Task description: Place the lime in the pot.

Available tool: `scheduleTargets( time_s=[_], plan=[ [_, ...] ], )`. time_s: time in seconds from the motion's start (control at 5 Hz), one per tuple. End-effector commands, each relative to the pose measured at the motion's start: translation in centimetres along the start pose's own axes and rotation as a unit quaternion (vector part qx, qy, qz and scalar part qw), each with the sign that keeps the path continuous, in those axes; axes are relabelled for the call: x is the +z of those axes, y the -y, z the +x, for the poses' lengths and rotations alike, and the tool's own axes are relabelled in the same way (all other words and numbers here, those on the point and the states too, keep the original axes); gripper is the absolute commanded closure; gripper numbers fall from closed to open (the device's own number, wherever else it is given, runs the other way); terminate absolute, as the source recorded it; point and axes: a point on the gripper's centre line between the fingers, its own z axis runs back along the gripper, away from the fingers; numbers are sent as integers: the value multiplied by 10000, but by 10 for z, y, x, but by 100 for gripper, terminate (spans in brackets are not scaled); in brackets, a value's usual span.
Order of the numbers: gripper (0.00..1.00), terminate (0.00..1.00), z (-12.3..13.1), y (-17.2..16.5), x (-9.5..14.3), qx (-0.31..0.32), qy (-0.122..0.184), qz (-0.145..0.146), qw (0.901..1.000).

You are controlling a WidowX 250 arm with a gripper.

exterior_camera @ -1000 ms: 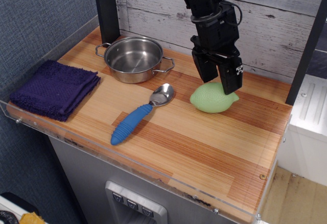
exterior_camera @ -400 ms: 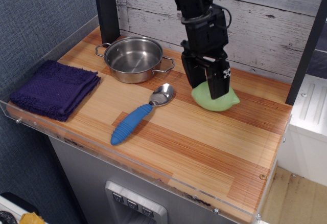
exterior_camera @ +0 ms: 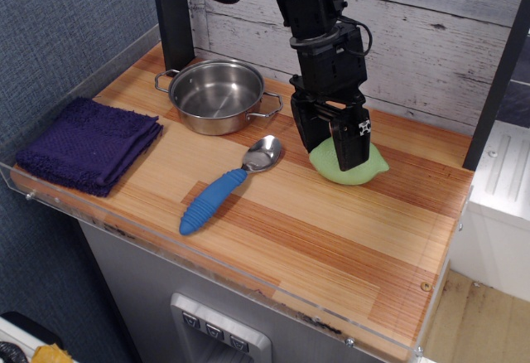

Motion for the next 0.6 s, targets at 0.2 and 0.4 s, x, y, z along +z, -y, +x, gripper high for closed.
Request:
scheduleTargets(
  time_s=[0.2,0.4],
  plan=[
    [100,0,5,8,-3,73,74,58,9999],
    [100,0,8,8,3,103,123,70,9998]
  ],
)
